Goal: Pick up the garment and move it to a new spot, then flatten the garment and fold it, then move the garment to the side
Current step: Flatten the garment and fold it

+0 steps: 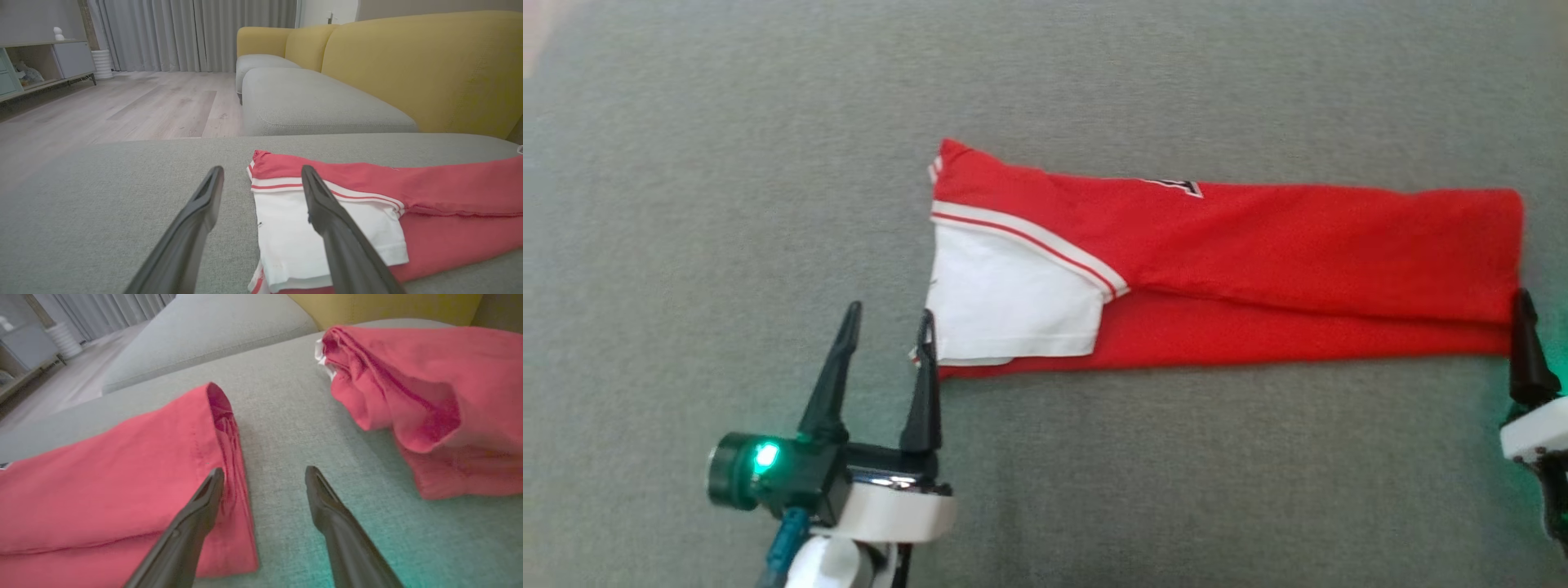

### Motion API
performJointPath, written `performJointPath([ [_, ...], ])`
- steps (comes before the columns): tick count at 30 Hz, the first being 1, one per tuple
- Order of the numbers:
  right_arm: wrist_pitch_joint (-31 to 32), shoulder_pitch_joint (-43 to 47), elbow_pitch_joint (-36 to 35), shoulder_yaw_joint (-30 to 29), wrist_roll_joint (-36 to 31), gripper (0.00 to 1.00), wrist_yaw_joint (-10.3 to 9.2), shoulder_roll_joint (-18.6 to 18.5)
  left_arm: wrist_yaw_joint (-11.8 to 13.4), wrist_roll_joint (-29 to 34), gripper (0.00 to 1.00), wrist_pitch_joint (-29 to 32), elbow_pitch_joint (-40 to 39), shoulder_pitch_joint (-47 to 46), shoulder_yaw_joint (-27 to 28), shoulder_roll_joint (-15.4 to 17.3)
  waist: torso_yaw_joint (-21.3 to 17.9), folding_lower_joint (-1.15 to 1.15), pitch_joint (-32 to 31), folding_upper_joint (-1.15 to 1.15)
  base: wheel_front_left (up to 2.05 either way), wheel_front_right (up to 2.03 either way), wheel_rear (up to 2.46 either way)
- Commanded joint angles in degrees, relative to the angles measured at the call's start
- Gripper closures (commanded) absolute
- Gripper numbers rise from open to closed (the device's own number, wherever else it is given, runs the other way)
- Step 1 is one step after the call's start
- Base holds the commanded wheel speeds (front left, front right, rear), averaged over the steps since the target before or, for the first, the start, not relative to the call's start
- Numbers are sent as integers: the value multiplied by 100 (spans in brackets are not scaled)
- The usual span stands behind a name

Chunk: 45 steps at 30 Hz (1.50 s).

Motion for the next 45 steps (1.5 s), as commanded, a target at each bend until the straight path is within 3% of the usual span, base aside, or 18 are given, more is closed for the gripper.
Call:
performJointPath([
  [1, 147, -102, 87, 7, -97, 0, -2, -138, -168, 176, 0, -60, -137, 26, 373, -127, 150, 0, -34, 0, 0, 0, 0],
  [2, 263, -125, 212, -4, -102, 0, -2, -124, -262, 264, 0, -60, -131, 81, 472, -237, 195, 0, -43, 0, 0, 0, 0],
  [3, 375, -140, 306, 19, -112, 16, -2, -121, -351, 358, 0, -60, -116, 137, 563, -325, 235, 0, -54, 0, 0, 0, 0],
  [5, 562, -147, 393, 85, -27, 100, -2, -95, -513, 514, 0, -60, -82, 236, 758, -495, 303, 0, -71, 0, 0, 0, 0],
  [14, 511, 1, 135, 175, 327, 100, -2, -413, -1122, 1063, 0, -61, -23, 511, 1465, -1012, 314, 0, -151, 0, 0, 0, 0],
  [22, 482, -126, -130, -4, 318, 100, -2, -881, -1491, 1341, 0, -61, -25, 619, 1780, -1179, 90, 0, -213, 0, 0, 0, 0],
  [27, 607, -184, -757, -190, 290, 100, -2, -983, -1658, 1456, 0, -61, -13, 641, 1946, -1260, -39, 0, -260, 0, 0, 0, 0],
  [32, 800, -92, -1936, -206, 433, 100, -2, -804, -1788, 1515, 0, -61, 24, 698, 2024, -1320, -54, 0, -343, 0, 0, 0, 0],
  [39, 1328, -87, -3628, 33, 498, 100, -2, -243, -1944, 1522, 0, -61, 96, 722, 2015, -1370, 208, 0, -476, 0, 0, 0, 0],
  [45, 1778, -383, -4104, 891, 176, 100, -2, 343, -2035, 1535, 0, -61, 157, 720, 1999, -1385, 541, 0, -510, 0, 0, 0, 0],
])
